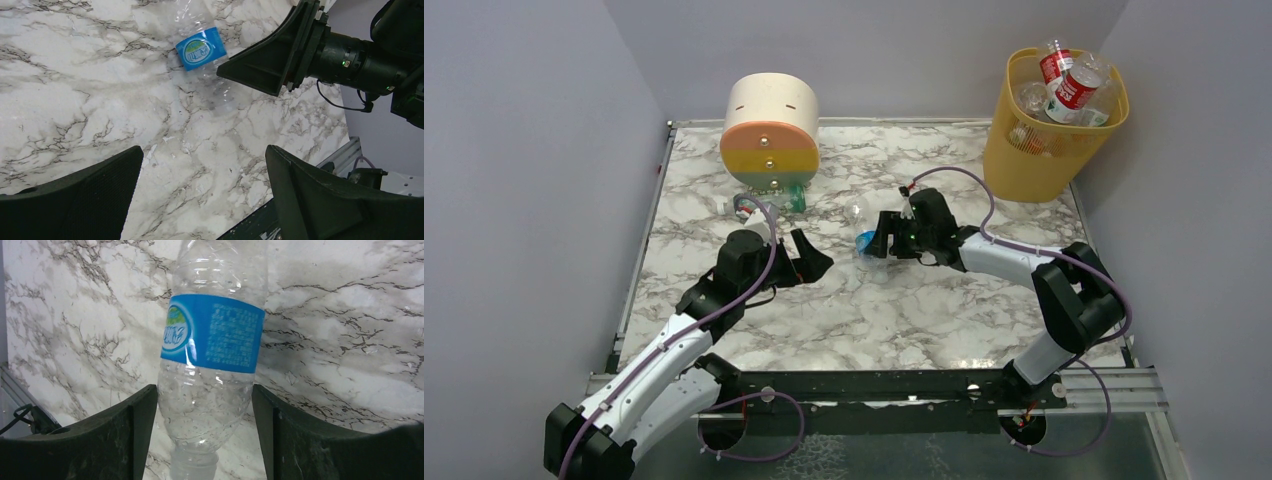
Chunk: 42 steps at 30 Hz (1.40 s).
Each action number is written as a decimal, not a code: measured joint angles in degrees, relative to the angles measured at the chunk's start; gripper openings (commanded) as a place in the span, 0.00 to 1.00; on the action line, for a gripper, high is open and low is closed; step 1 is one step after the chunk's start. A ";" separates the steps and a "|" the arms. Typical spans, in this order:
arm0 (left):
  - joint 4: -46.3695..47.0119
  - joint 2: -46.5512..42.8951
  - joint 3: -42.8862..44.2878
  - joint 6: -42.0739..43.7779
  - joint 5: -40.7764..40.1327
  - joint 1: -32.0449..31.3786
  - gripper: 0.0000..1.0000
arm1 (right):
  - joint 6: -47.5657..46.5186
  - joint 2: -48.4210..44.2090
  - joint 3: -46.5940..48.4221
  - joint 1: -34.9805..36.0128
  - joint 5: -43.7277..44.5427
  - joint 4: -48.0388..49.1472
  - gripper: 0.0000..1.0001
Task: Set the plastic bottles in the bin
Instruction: Adjust the plastic bottle at the center of the board, then pick up the plastic bottle at the center of the board.
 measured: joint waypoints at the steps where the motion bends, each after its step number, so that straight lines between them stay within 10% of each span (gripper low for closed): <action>1: 0.02 -0.07 -0.04 -0.02 0.00 0.00 0.99 | -0.02 0.00 0.00 0.00 0.00 -0.26 0.76; 15: -0.02 -0.81 -0.17 -0.39 0.00 0.00 0.99 | -1.55 0.00 1.95 0.26 1.03 -5.31 0.88; 42: -1.18 -2.16 -0.50 -0.37 -0.02 0.00 0.99 | -23.91 29.68 44.24 0.31 17.51 -21.70 0.95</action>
